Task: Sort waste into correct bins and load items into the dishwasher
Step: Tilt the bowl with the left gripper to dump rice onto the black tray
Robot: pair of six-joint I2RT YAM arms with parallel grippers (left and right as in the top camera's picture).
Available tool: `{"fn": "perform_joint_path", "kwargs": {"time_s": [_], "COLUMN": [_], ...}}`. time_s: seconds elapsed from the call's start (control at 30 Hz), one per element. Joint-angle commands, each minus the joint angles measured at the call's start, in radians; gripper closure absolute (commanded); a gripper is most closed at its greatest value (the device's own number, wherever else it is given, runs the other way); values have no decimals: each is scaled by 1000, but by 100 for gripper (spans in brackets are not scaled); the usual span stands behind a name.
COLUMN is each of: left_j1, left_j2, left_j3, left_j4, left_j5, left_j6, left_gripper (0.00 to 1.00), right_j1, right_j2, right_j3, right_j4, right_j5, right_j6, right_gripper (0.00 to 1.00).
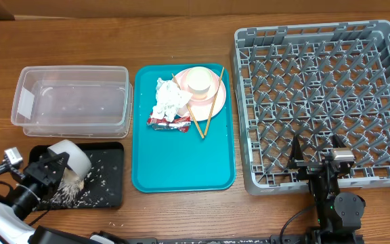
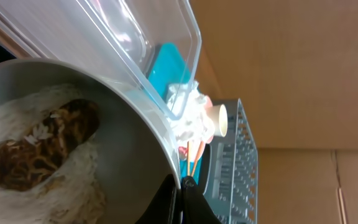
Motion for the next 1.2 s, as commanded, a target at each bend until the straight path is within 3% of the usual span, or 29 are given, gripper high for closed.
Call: {"fn": "perform_joint_path", "kwargs": {"time_s": [0.0, 0.7, 1.17], "left_j1": [9, 1, -107], "left_j2": [-22, -22, -22], "left_j3": [-4, -5, -5], "left_j4": [-4, -26, -15], "left_j5": [56, 57, 89], "left_j6": [30, 30, 40], "left_gripper": [96, 96, 96], "right_j1": [-2, -2, -2], "right_j2": [-12, -12, -12], "right_j3": [-10, -10, -10], "right_j4": [6, 6, 6], "right_j5": [-2, -2, -2], "right_j6": [-1, -1, -1], "right_gripper": [0, 0, 0]}}
